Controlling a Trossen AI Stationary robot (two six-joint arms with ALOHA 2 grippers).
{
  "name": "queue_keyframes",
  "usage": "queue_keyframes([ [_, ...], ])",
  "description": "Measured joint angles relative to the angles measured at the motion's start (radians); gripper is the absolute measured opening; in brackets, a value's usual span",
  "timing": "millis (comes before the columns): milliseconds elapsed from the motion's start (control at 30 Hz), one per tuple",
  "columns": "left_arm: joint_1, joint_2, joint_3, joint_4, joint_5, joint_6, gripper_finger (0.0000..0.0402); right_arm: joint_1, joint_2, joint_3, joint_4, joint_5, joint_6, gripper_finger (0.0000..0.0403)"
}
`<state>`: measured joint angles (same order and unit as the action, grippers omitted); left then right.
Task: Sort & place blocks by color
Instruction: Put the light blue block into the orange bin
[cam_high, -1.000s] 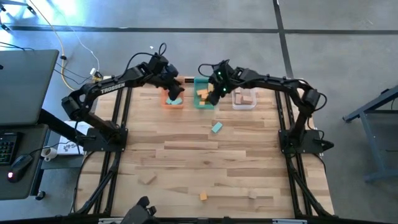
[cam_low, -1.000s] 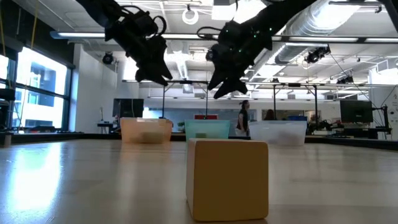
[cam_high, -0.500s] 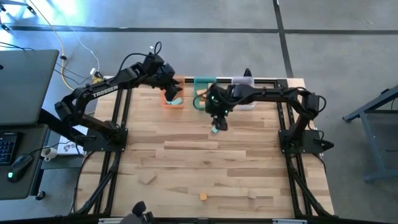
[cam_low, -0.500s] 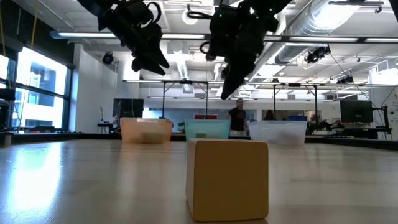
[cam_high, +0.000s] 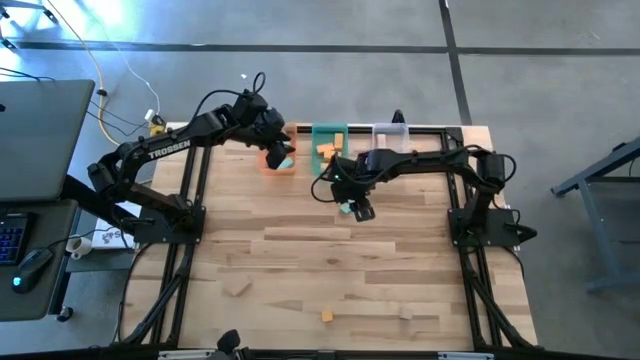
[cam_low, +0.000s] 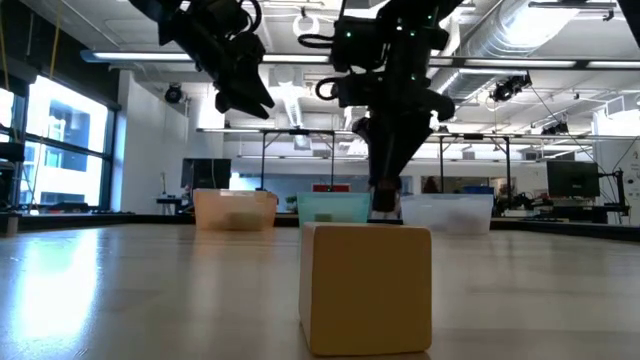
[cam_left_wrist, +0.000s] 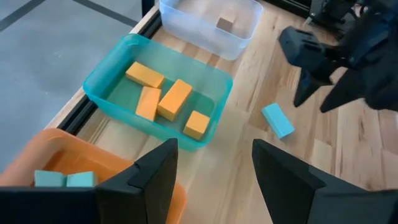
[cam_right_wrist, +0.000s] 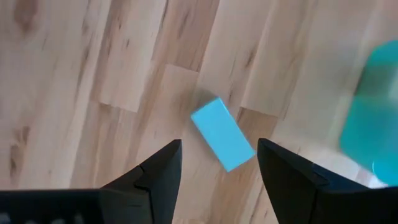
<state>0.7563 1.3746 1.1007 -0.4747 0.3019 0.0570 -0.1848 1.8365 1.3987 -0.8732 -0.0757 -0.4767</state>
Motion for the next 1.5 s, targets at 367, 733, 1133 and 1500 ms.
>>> queue_keyframes([
  [367, -0.001, 0.001, 0.000, 0.000, -0.003, 0.000, 0.0196, 0.000, 0.069, 0.000, 0.026, -0.003, -0.152, 0.0201],
  [733, -0.001, 0.001, 0.000, 0.000, -0.026, 0.000, 0.0196, -0.002, 0.167, 0.000, 0.036, 0.108, -0.212, 0.0201],
  [1133, -0.001, 0.002, 0.000, 0.000, -0.045, 0.000, 0.0196, -0.032, 0.206, 0.000, 0.029, 0.118, -0.250, 0.0196],
  [1500, 0.000, 0.002, 0.000, 0.000, -0.045, 0.033, 0.0196, -0.028, 0.208, 0.000, 0.028, 0.055, -0.236, 0.0146],
])
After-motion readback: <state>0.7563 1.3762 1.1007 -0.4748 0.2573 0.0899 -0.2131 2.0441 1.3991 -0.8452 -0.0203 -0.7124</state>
